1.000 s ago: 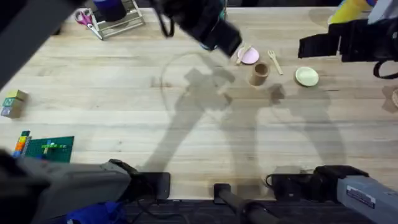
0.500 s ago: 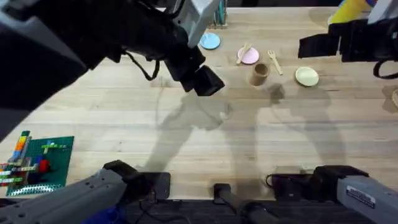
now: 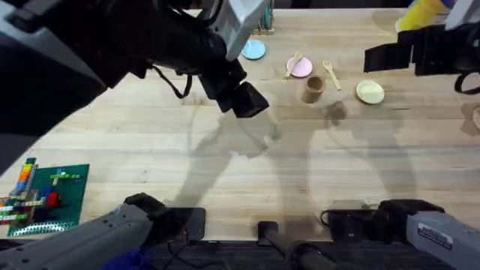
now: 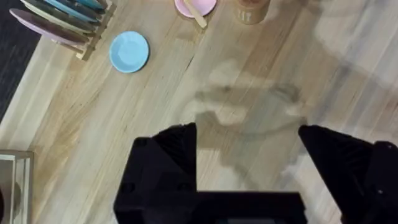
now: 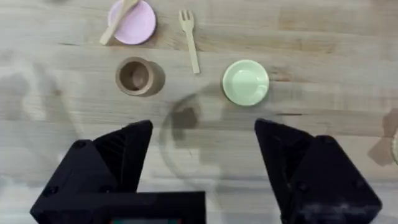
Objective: Pick up a utensil and set it on the pink plate, then put the other utensil in the container.
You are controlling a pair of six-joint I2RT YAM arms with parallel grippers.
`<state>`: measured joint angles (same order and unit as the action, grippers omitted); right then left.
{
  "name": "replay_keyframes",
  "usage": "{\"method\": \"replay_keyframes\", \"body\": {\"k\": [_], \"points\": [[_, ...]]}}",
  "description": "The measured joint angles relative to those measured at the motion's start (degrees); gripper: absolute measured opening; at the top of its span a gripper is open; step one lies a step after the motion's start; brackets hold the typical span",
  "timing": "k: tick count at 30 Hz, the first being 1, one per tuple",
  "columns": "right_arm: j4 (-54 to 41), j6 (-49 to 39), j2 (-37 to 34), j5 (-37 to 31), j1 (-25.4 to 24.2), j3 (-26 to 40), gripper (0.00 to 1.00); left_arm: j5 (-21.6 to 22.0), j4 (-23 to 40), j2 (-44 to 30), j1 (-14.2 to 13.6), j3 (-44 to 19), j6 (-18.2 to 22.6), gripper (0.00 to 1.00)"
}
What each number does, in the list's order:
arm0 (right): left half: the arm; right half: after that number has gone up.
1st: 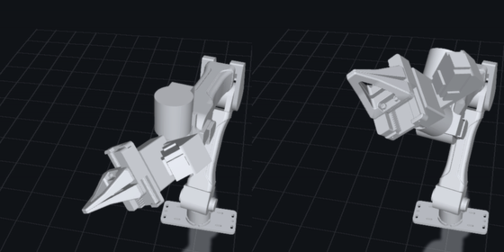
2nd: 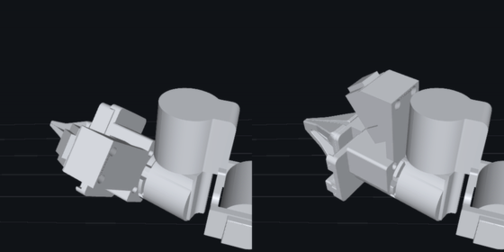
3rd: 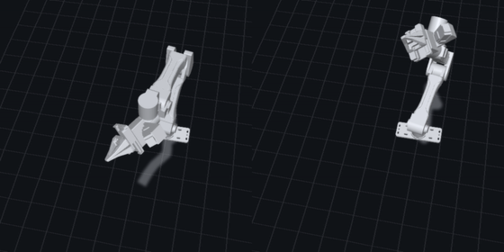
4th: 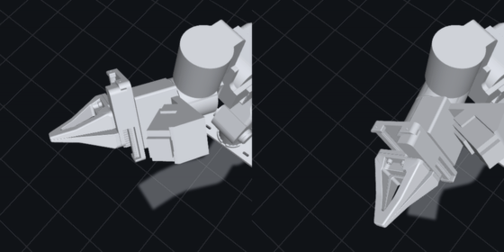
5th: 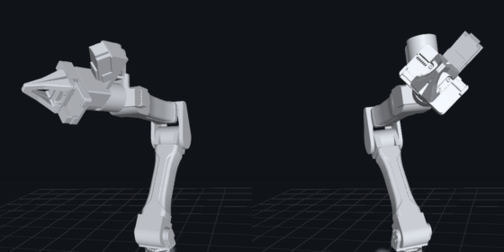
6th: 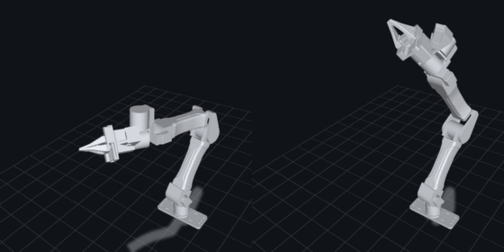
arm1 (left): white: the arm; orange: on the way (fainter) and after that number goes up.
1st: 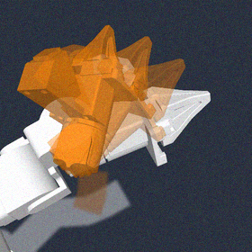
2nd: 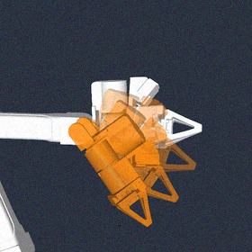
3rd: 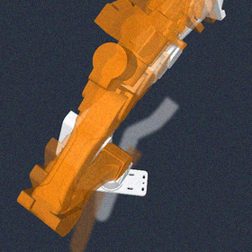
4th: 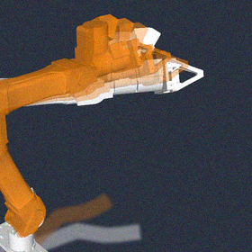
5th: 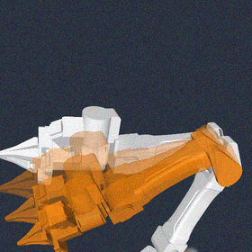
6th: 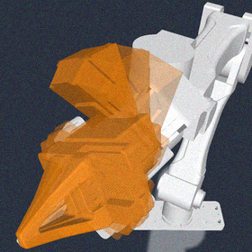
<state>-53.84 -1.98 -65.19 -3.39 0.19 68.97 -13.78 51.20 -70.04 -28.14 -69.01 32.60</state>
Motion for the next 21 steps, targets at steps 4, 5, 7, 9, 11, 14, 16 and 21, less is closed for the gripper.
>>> {"method": "replay_keyframes", "body": {"k": [4,5,7,9,11,14,16,21], "points": [[-4.18,-1.10,-5.21,-0.51,0.00,4.41,0.997,0.02,0.00,0.00,0.00,0.00,0.00,0.996],[-5.46,-1.49,-7.25,-0.53,0.00,6.03,0.997,0.02,0.00,0.00,0.00,0.02,0.00,0.996],[-7.13,-2.07,-11.53,-0.70,0.00,9.50,0.997,0.00,0.00,0.02,0.00,0.02,0.00,0.996],[-7.86,-2.49,-15.82,-0.85,0.00,12.95,0.997,0.02,0.00,0.00,0.00,0.02,0.00,0.996],[-7.79,-2.71,-19.70,-0.95,0.00,15.86,0.998,0.00,0.00,0.00,0.00,0.02,0.02,0.996],[-7.68,-2.84,-24.70,-0.97,0.00,18.36,0.998,0.00,0.00,0.00,0.00,0.02,0.00,0.996],[-7.57,-2.96,-27.35,-0.98,0.00,18.57,0.998,0.00,0.00,0.00,0.00,0.02,0.00,0.996],[-4.85,-2.98,-33.77,-0.86,0.00,18.57,0.998,0.02,0.00,0.00,0.00,0.02,0.00,0.996]]}}
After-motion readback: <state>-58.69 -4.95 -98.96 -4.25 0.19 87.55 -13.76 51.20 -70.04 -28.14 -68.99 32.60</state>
